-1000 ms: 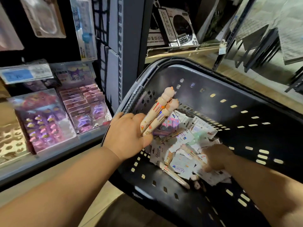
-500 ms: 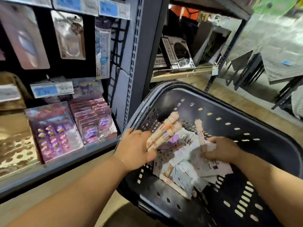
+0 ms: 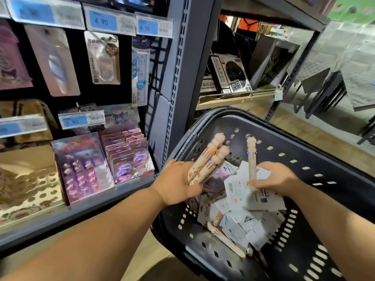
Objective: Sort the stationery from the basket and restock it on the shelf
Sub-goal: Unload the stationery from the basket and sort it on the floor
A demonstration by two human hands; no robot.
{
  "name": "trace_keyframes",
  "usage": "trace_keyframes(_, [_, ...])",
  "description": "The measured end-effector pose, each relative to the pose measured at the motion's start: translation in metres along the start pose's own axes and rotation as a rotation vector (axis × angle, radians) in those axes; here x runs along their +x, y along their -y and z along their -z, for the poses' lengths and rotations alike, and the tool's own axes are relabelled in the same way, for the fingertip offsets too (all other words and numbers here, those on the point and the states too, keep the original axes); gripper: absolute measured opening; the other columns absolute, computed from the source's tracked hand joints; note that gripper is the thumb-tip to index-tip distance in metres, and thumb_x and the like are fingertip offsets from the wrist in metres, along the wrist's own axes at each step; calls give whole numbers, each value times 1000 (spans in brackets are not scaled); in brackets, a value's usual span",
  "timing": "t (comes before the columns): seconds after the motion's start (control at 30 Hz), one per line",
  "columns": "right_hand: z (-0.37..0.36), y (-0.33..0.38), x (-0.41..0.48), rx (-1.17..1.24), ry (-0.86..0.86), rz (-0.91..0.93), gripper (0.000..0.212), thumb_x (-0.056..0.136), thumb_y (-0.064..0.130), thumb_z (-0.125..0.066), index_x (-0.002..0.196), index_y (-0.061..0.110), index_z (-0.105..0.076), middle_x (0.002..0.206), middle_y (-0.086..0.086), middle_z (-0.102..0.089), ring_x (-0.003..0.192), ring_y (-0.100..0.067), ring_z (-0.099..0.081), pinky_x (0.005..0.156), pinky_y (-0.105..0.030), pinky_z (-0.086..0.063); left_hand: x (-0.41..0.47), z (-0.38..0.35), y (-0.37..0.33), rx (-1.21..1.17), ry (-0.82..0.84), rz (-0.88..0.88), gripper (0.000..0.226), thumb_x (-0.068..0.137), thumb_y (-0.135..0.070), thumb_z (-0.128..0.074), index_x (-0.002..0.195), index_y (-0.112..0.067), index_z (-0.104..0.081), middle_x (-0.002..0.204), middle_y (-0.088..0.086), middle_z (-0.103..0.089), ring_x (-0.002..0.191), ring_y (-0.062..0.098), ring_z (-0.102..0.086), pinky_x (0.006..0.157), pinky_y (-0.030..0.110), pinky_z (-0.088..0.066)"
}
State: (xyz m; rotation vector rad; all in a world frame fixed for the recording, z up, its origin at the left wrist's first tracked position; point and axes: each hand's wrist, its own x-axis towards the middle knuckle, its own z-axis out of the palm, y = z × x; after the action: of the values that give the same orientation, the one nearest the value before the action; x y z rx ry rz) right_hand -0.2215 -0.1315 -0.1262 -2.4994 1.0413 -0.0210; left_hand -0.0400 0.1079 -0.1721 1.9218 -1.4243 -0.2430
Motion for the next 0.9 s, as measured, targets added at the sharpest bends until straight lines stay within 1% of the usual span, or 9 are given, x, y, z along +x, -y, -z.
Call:
trace_keyframes(0.1, [10,8,-15,34,-33,-24,22,71,31,-81,85,33,-64,93,9,-65,87,-13,-58,72,-29,-46,-11,1,-3,-9,37,39,23,68,-44,-55,67,-35,-34,63,-13,-43,63,7,-44,76,28,-31])
trace_keyframes(0.2, [18,23,-23,18,-40,-39,24,70,33,-81,86,36,-63,96,9,-66,90,-13,-59,73,-29,-45,-12,6,-4,-139,52,116,20,69,-41,-58,72,-32,-40,68,-10,-51,67,17,-52,69,29,-41])
trace_keyframes(0.33, [17,36,-34,44,-88,-43,24,69,31,-82,83,35,-63,91,13,-60,95,-15,-54,74,-30,-40,-16,10,-5,-247,60,130,20,71,-37,-62,78,-25,-47,77,2,-60,66,17,-56,67,36,-53])
trace_keyframes(0.5, [12,43,-44,47,21,33,35,62,36,-86,89,25,-69,91,8,-68,89,-15,-63,81,-34,-49,-20,12,-4,-342,42,139,25,83,-13,-70,80,-25,-48,74,-7,-57,62,6,-55,64,27,-48])
trace_keyframes(0.57, [11,45,-46,101,10,87,35,56,39,-83,85,26,-69,90,9,-68,89,-14,-62,77,-29,-46,-24,11,-3,-360,31,161,24,83,-15,-71,82,-26,-50,75,-8,-57,66,8,-55,67,28,-49])
trace_keyframes(0.63, [9,47,-44,171,-9,113,30,62,31,-88,85,27,-69,95,9,-68,95,-15,-61,82,-30,-45,-29,12,-3,-355,25,175,24,84,-17,-72,83,-28,-50,77,-11,-58,70,6,-55,68,19,-47])
trace_keyframes(0.77, [2,55,-41,186,3,133,24,67,25,-86,85,28,-71,104,7,-66,103,-16,-57,92,-36,-43,-40,14,-6,-395,15,212,26,87,-14,-69,84,-30,-49,73,-14,-57,57,-6,-53,49,7,-38])
trace_keyframes(0.83, [-2,65,-43,231,29,165,16,70,19,-84,80,24,-72,95,10,-67,96,-15,-59,87,-35,-45,-46,20,-5,-456,-14,252,24,88,-15,-68,88,-31,-50,73,-11,-59,54,-4,-54,44,7,-36])
trace_keyframes(0.9, [-5,77,-48,295,48,190,14,74,13,-81,81,21,-71,91,7,-67,83,-12,-61,75,-31,-51,-52,29,-2,-490,-55,298,20,88,-17,-68,92,-29,-52,72,-7,-61,51,5,-55,43,14,-39])
